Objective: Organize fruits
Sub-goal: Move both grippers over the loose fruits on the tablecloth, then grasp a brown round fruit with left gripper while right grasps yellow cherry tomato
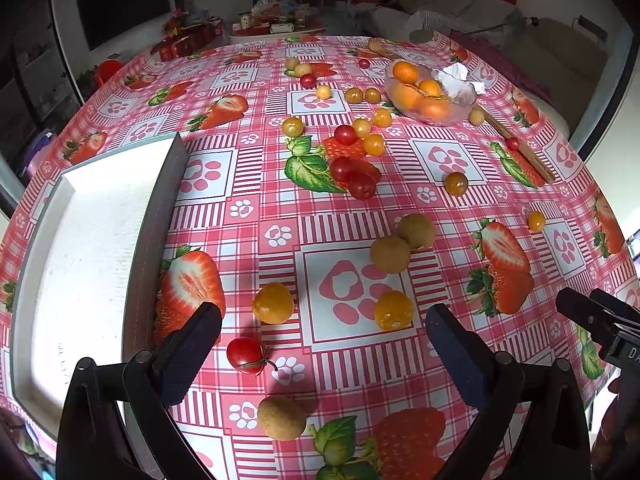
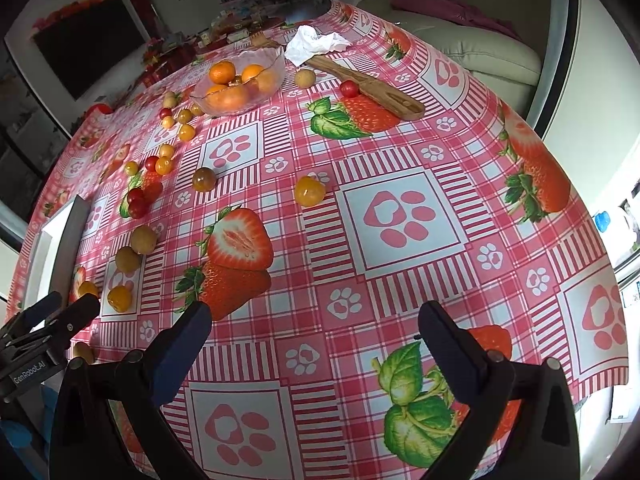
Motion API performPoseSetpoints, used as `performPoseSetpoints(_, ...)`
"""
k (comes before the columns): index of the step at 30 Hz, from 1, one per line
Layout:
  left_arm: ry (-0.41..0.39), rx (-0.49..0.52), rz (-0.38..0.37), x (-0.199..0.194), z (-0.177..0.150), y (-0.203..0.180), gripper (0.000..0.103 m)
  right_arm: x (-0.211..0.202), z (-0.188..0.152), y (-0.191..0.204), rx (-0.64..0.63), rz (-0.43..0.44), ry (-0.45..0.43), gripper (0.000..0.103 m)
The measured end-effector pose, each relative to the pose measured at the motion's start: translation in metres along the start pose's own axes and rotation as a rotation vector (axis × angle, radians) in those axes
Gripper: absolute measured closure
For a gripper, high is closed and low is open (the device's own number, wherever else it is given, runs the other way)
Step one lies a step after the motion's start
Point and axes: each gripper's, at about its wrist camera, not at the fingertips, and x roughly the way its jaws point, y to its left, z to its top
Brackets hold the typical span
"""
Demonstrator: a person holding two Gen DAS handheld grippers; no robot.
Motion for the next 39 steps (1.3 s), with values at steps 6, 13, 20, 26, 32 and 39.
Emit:
performPoseSetpoints(6,-0.007,0.006,0.005,0.003,0.004,-0.001,0.0,0.002,0.001,-0.001,-0.004,-0.006,0.0,0.0)
performPoseSetpoints(13,-0.026,0.061,0.022,0.015,0.016,-0.01,0.0,0.007,0.008,-0.004,-0.004,-0.015,0.007,0.0)
performPoseSetpoints(20,-0.033,0.152,0.018,0.028,0.023,-0.031,0.0,0.013,0.023,-0.011,-0.016,-0.037,-0.005,0.0)
performPoseSetpoints(26,0.001,0.166,0.009,0.043,0.027,-0.039,0.011,0.025,0.039,-0.011,-0.044,-0.054,-0.013,0.002)
performPoseSetpoints(32,0.022,0.138,-0.032,0.05,0.03,-0.041,0.028,0.045,0.055,0.004,-0.097,-0.061,-0.005,0.02)
performPoseSetpoints(39,0.011,0.162,-0.08,0.046,0.029,-0.049,0.069,0.05,0.058,0.024,-0.19,-0.098,-0.038,0.067)
